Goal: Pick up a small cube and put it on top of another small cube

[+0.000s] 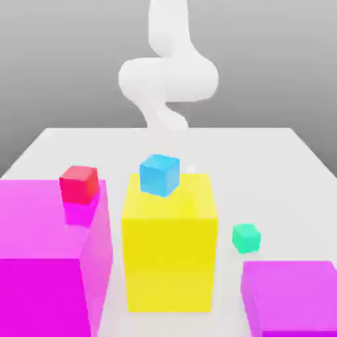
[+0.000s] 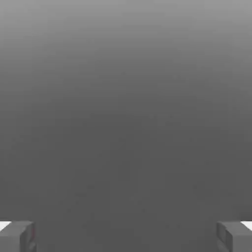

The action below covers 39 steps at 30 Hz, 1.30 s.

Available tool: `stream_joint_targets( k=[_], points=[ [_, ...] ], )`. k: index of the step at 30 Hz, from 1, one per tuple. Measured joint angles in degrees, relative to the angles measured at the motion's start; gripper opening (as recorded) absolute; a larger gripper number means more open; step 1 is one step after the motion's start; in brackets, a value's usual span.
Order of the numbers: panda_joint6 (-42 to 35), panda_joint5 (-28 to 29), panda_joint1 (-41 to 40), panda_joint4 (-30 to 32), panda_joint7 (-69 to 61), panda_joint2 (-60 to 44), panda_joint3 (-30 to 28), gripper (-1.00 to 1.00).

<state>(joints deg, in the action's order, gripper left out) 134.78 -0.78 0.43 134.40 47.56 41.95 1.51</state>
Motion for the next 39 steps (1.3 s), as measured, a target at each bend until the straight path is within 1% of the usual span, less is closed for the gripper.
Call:
stream_joint_targets(
  k=[6, 16, 19, 20, 22, 23, 24, 26, 27, 29, 30, 35, 36, 37, 39],
  points=[
    [9.9, -2.8, 5.2, 10.7, 2.0, -10.3, 5.4, 0.0],
    [26.4, -7.3, 15.3, 29.9, 7.1, -28.8, 16.4, 0.0],
    [31.1, -6.8, 17.2, 35.7, 10.6, -34.6, 19.8, 0.0],
    [31.8, -7.0, 17.0, 36.4, 11.5, -36.0, 19.8, 0.0],
    [34.4, -4.2, 15.9, 36.5, 13.9, -39.8, 19.5, 0.0],
    [36.0, -1.3, 15.8, 36.2, 16.0, -41.9, 19.1, 0.0],
    [37.6, 2.2, 17.0, 35.9, 18.4, -44.0, 16.5, 0.0],
    [40.9, 7.8, 22.8, 35.1, 22.3, -48.1, 9.1, 0.0],
    [42.6, 8.9, 26.3, 34.8, 23.2, -50.1, 5.4, 0.0],
    [46.0, 9.1, 32.1, 34.1, 23.5, -54.1, -0.2, 0.0],
    [47.0, 9.4, 33.5, 33.9, 23.9, -55.4, -1.6, -1.0],
    [47.1, 9.6, 33.5, 33.9, 24.0, -55.4, -1.6, -1.0],
    [47.6, 9.6, 34.3, 33.8, 24.1, -56.0, -2.4, -1.0],
    [47.0, 9.7, 33.7, 33.9, 24.1, -55.3, -1.9, -1.0],
    [44.5, 8.5, 30.4, 34.5, 23.0, -52.3, 1.6, -1.0]
  ],
)
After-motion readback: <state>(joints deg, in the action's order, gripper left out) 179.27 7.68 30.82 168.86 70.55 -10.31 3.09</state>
